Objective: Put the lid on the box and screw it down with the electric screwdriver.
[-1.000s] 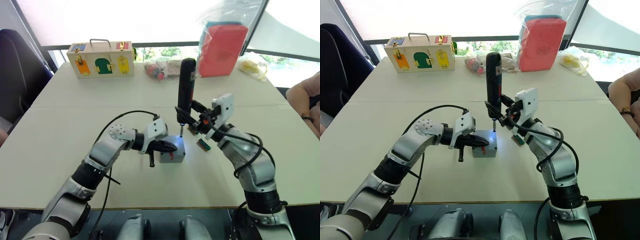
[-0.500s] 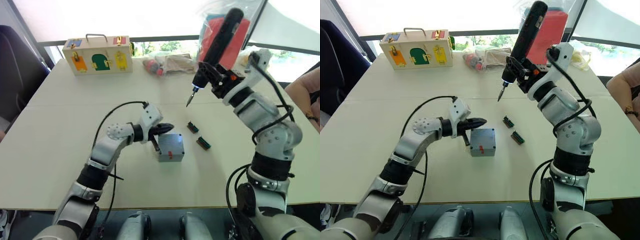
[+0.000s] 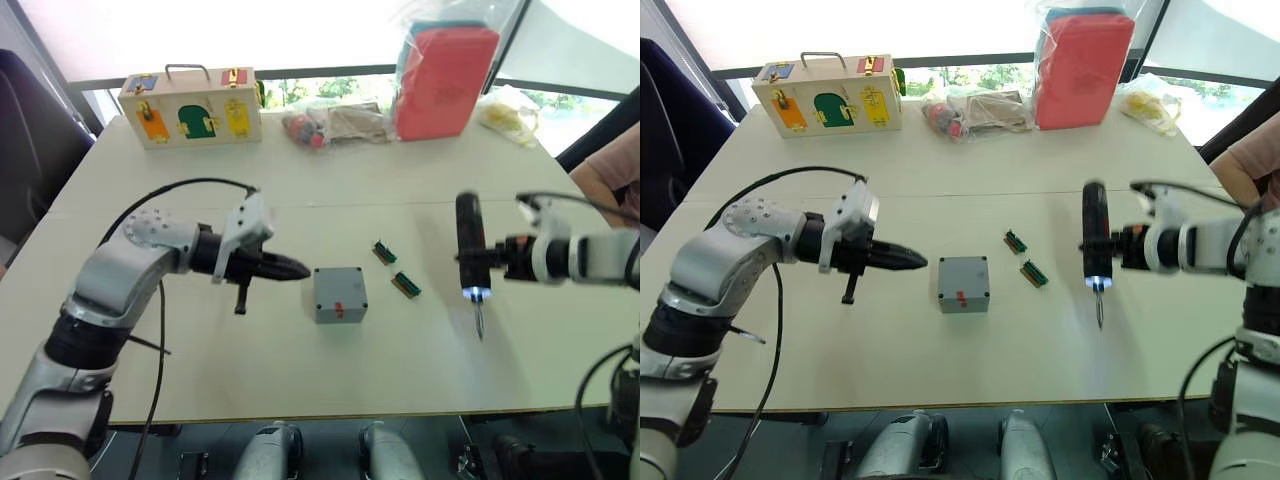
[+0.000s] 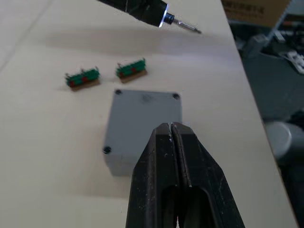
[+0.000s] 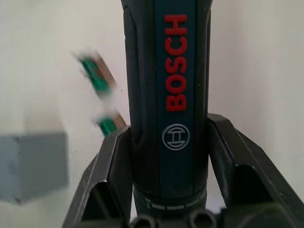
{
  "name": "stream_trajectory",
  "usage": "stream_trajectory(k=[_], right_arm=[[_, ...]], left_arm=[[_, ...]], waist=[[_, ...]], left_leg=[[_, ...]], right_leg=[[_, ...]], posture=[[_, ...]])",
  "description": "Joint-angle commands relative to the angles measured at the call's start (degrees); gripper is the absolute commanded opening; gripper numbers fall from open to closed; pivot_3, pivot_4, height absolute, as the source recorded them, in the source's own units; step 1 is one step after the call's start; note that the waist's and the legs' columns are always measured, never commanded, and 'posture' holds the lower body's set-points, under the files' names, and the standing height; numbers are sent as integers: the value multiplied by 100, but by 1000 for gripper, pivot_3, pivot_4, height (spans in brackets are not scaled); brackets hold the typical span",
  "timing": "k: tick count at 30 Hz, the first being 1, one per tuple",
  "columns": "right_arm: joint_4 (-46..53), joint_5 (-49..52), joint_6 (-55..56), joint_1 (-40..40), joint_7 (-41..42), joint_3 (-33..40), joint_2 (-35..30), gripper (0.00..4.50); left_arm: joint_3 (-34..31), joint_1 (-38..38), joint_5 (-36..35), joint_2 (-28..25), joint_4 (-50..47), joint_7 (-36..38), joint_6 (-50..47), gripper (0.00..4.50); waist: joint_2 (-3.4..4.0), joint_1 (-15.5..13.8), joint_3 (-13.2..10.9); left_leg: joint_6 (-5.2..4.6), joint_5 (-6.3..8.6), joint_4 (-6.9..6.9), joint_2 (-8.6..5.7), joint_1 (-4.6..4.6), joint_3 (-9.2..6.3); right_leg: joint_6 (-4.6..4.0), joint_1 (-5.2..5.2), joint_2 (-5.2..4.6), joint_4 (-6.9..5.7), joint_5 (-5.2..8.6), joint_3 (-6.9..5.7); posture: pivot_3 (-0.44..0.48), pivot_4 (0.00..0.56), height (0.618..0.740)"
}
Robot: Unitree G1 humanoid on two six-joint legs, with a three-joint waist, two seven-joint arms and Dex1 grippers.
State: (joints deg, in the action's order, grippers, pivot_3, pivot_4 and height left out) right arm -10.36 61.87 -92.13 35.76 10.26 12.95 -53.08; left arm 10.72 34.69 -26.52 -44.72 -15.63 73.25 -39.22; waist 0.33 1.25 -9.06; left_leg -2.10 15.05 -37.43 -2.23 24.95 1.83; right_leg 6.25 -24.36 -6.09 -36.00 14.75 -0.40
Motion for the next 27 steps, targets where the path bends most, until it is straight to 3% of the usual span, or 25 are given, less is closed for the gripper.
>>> stream_trajectory(k=[1, 13, 14, 20, 27], right_arm=[[-88, 91, -37, 211, 182, -59, -205, 1895], [-655, -1284, 186, 569, 1064, -1062, -295, 1895], [-620, -1374, 239, 574, 1168, -1142, -308, 2638], [-468, -1862, 628, 625, 1554, -1275, -296, 4494], [569, -2143, 2339, 747, 2602, -1011, -306, 4494]], left_arm=[[72, -153, 46, -83, -291, 7, 162, 0], [49, -520, 46, -82, -491, -325, 93, 0], [46, -539, 43, -82, -491, -341, 95, 0], [-5, -615, 72, -91, -341, -457, 125, 0], [-207, -626, 128, -72, -56, -764, 118, 0]], waist=[[-1, -11, -4], [-8, -69, -8], [-9, -70, -8], [-15, -69, -6], [-13, -54, -7]], left_leg=[[-1, -3, -5, 4, -1, 0], [-22, 5, -60, 9, 11, -3], [-22, 5, -63, 9, 11, -4], [-22, 5, -68, 9, 10, -5], [-21, 5, -68, 9, 10, -5]], right_leg=[[0, 0, 6, -7, 0, 1], [11, 16, 26, -6, -13, -1], [13, 17, 26, -7, -14, -1], [17, 22, 26, -7, -16, -2], [21, 15, 30, -11, -18, -4]], posture=[[0, 150, 740], [0, 150, 740], [0, 150, 740], [0, 150, 740], [0, 150, 740]])
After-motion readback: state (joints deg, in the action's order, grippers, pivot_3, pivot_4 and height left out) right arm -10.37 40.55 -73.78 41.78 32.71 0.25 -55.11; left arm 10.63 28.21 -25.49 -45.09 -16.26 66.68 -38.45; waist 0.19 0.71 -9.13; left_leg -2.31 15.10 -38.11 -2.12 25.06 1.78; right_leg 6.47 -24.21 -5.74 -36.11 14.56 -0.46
